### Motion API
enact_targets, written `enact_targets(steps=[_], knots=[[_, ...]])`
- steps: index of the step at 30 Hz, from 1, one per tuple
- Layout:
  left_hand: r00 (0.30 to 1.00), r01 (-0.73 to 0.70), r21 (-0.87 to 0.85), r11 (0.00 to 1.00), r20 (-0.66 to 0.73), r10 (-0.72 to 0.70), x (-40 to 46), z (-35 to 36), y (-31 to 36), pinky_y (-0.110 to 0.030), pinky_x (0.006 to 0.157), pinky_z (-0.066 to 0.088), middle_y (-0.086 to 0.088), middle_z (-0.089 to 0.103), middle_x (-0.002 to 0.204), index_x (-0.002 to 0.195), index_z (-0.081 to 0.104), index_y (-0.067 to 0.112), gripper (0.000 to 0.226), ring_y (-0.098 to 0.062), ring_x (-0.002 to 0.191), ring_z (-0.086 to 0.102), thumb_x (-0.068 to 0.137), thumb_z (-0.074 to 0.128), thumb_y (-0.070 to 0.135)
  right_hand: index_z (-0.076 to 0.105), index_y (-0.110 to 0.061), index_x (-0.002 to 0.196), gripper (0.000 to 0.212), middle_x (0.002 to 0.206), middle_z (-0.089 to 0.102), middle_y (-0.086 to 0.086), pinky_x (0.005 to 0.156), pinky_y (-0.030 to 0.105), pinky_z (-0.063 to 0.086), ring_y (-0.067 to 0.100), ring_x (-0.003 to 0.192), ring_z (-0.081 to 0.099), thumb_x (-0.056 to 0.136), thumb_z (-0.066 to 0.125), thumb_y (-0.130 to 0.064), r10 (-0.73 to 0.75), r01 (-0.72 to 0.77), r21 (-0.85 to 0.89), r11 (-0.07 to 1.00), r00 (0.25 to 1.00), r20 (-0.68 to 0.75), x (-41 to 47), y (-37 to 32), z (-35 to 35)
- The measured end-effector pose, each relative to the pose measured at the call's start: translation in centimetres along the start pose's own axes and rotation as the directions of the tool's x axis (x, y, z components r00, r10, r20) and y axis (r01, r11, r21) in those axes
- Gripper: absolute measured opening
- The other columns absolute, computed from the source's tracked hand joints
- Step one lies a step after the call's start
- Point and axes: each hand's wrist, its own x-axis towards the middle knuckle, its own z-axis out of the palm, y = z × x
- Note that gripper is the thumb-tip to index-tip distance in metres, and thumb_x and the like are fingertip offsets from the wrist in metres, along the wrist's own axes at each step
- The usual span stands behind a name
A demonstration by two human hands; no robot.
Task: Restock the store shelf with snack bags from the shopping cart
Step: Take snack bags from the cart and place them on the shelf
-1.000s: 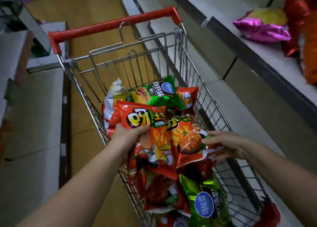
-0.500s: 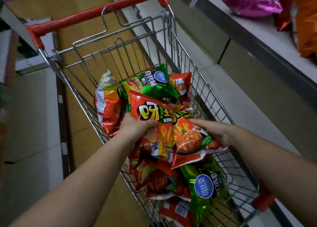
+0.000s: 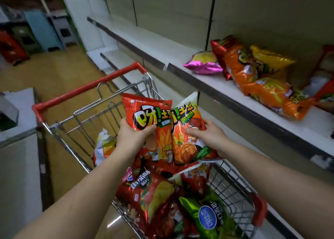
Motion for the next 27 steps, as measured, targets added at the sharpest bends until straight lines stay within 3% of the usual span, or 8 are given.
enact_targets(steps=[3,8,11,16,20,23,27], knots=[[0.99,-0.14,-0.039,0.989,0.001,0.14,-1.1,0.0,3.8,-0.049,0.095,0.049,-0.004,0.061,0.119,0.132,0.039,0.015,0.075,-0.024,0.107,0.06,0.071,0.082,0.022,0.04,-0.017,0.134,0.073,0.116,0.058,-0.001,0.093,0.034,0.044,0.017,0.102,0.056,0.073,0.075,-0.039,-0.153,0.153,-0.013,0.988,0.98,-0.131,-2.2,-3.1,-1.8],[0.94,-0.339,-0.099,0.935,-0.015,0.34,-3.6,0.1,9.7,-0.047,0.098,0.047,-0.002,0.059,0.122,0.133,0.04,0.018,0.075,-0.023,0.111,0.058,0.071,0.082,0.02,0.04,-0.02,0.134,0.074,0.116,0.057,-0.005,0.099,0.04,0.044,0.016,0.11,0.055,0.073,0.075,-0.041,-0.326,0.33,-0.033,0.943,0.903,-0.279,-5.7,-7.4,-5.5],[0.911,-0.411,-0.119,0.904,-0.016,0.412,-5.5,0.2,12.5,-0.047,0.096,0.049,-0.002,0.061,0.121,0.134,0.041,0.017,0.077,-0.022,0.109,0.059,0.069,0.082,0.023,0.036,-0.017,0.138,0.078,0.116,0.053,-0.005,0.096,0.034,0.041,0.016,0.109,0.052,0.074,0.075,-0.039,-0.395,0.402,-0.052,0.914,0.854,-0.34,-7.8,-9.0,-7.9],[0.864,-0.498,-0.181,0.848,-0.016,0.504,-9.5,1.4,16.6,-0.044,0.094,0.05,0.002,0.062,0.114,0.133,0.043,0.017,0.074,-0.02,0.104,0.06,0.07,0.081,0.022,0.039,-0.019,0.135,0.079,0.116,0.056,-0.002,0.096,0.037,0.044,0.016,0.107,0.054,0.07,0.077,-0.041,-0.465,0.48,-0.082,0.873,0.772,-0.432,-11.4,-10.8,-12.2],[0.83,-0.546,-0.204,0.813,0.003,0.558,-12.8,3.2,19.6,-0.047,0.092,0.051,0.002,0.064,0.113,0.129,0.045,0.02,0.07,-0.022,0.105,0.062,0.069,0.082,0.026,0.038,-0.019,0.136,0.076,0.109,0.051,-0.006,0.086,0.027,0.04,0.014,0.102,0.052,0.073,0.075,-0.038,-0.504,0.519,-0.116,0.847,0.713,-0.487,-15.3,-11.4,-16.5],[0.799,-0.581,-0.233,0.78,0.017,0.601,-15.5,4.9,21.6,-0.042,0.09,0.051,0.007,0.062,0.105,0.128,0.043,0.02,0.07,-0.017,0.1,0.061,0.069,0.082,0.026,0.039,-0.019,0.136,0.077,0.113,0.053,-0.005,0.091,0.028,0.04,0.017,0.11,0.054,0.072,0.076,-0.04,-0.52,0.53,-0.153,0.834,0.661,-0.541,-18.0,-11.6,-19.5],[0.767,-0.598,-0.29,0.747,0.061,0.638,-18.8,6.7,23.8,-0.046,0.091,0.051,0.005,0.064,0.108,0.124,0.043,0.02,0.069,-0.02,0.102,0.063,0.068,0.083,0.026,0.044,-0.022,0.132,0.073,0.115,0.058,-0.004,0.092,0.028,0.041,0.016,0.11,0.055,0.07,0.076,-0.042,-0.527,0.527,-0.199,0.826,0.598,-0.604,-21.7,-11.7,-23.0]])
